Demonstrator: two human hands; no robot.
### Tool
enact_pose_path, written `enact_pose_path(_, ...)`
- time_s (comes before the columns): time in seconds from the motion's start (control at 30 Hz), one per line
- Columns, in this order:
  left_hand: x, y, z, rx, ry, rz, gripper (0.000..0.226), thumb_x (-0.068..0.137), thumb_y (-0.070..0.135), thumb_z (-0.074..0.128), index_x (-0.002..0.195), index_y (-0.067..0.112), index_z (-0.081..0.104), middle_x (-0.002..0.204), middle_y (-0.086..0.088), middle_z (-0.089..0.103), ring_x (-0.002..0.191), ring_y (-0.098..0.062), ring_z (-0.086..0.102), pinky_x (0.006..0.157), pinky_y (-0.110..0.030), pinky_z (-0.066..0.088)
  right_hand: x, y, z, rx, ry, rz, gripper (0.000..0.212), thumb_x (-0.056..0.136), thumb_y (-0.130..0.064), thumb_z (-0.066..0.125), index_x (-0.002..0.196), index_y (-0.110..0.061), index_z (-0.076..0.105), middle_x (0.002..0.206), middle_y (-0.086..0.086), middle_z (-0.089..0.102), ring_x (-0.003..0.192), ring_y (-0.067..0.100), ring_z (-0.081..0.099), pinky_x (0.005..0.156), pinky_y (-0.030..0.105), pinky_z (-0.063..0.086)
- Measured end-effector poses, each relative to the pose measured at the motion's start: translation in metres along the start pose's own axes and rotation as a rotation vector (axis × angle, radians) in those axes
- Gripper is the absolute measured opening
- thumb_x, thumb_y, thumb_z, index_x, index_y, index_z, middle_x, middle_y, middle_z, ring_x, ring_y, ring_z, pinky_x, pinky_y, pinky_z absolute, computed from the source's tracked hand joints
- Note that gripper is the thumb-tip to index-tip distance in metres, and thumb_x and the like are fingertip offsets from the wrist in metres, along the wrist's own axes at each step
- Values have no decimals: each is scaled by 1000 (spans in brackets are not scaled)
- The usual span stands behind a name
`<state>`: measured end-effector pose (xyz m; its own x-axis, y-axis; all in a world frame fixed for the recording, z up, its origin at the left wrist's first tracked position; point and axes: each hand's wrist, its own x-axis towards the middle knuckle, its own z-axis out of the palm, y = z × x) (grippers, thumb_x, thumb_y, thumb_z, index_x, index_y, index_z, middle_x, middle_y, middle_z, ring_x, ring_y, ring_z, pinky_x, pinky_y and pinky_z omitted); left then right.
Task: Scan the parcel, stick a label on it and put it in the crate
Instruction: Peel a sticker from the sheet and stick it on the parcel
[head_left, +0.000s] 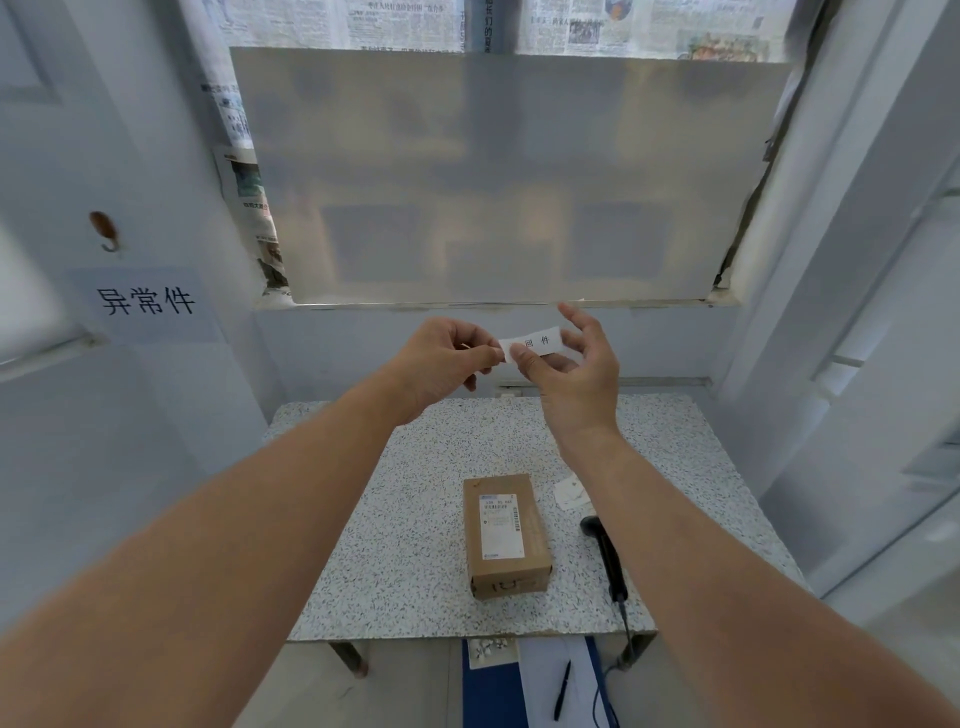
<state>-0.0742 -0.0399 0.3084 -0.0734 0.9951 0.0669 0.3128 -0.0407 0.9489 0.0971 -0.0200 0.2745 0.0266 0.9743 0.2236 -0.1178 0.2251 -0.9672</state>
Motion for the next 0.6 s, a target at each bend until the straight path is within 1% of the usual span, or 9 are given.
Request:
enact_pose_path(0.03, 0, 0, 1, 24, 18, 5, 10, 90, 15, 74, 88, 5, 76, 79, -10, 69, 74, -23, 60, 72, -35, 54, 1, 1, 0, -116, 12, -26, 68, 81, -21, 91, 140, -33, 59, 136, 4, 54, 113, 20, 67, 96, 39, 59)
enact_pose_path(0.07, -1, 0, 2, 47, 36, 10, 11, 91, 15, 73, 88, 5, 76, 78, -9, 68, 71, -21, 59, 67, -30, 54, 2, 2, -1, -234, 30, -67, 65, 80, -27, 91, 137, -36, 61, 139, 2, 49, 119, 19, 60, 99, 36, 55)
enact_pose_path(0.1, -2, 1, 4, 69, 54, 13, 11, 91, 15, 72, 89, 5, 75, 77, -8, 67, 67, -18, 58, 61, -24, 51, 2, 3, -2, -334, 51, -115, 57, 79, -32, 91, 131, -36, 66, 138, 1, 46, 123, 19, 54, 101, 36, 53)
enact_pose_path(0.17, -3, 2, 6, 105, 80, 19, 11, 92, 15, 71, 90, 4, 75, 73, -5, 65, 60, -14, 55, 49, -16, 44, 3, 3, -4, -444, 53, -185, 33, 79, -36, 89, 110, -32, 78, 128, -1, 50, 122, 20, 53, 102, 41, 53)
enact_pose_path(0.2, -3, 2, 7, 117, 87, 22, 12, 93, 15, 71, 91, 4, 75, 71, -4, 65, 56, -12, 54, 47, -14, 41, 2, 3, -5, -461, 24, -196, 24, 80, -36, 89, 102, -29, 82, 120, -2, 53, 119, 19, 55, 99, 41, 54)
enact_pose_path(0.23, -3, 2, 7, 126, 91, 21, 12, 93, 15, 72, 92, 4, 76, 68, -3, 64, 52, -8, 53, 45, -14, 40, 1, 3, -6, -474, -7, -206, 20, 81, -35, 88, 98, -26, 83, 113, -4, 55, 114, 18, 57, 95, 38, 55)
enact_pose_path(0.33, -1, 2, 12, 124, 101, 17, 13, 93, 13, 72, 93, 1, 75, 64, -1, 63, 42, 0, 48, 43, -12, 38, -1, 4, -7, -530, -35, -261, 19, 83, -34, 86, 98, -22, 84, 102, -7, 59, 102, 16, 60, 82, 30, 55)
enact_pose_path(0.47, 1, 4, 14, 105, 110, -1, 10, 90, 12, 75, 90, 3, 77, 67, -3, 66, 53, -8, 54, 47, -15, 42, 0, 7, -6, -595, -45, -308, 21, 86, -34, 84, 102, -21, 84, 103, -5, 64, 100, 18, 63, 79, 33, 57)
enact_pose_path(0.6, 4, 4, 16, 94, 81, -16, 10, 88, 11, 76, 90, 2, 78, 71, -6, 68, 58, -12, 56, 57, -21, 49, 2, 5, -9, -670, -33, -372, 21, 88, -32, 83, 103, -17, 84, 102, -3, 65, 99, 19, 64, 73, 31, 55)
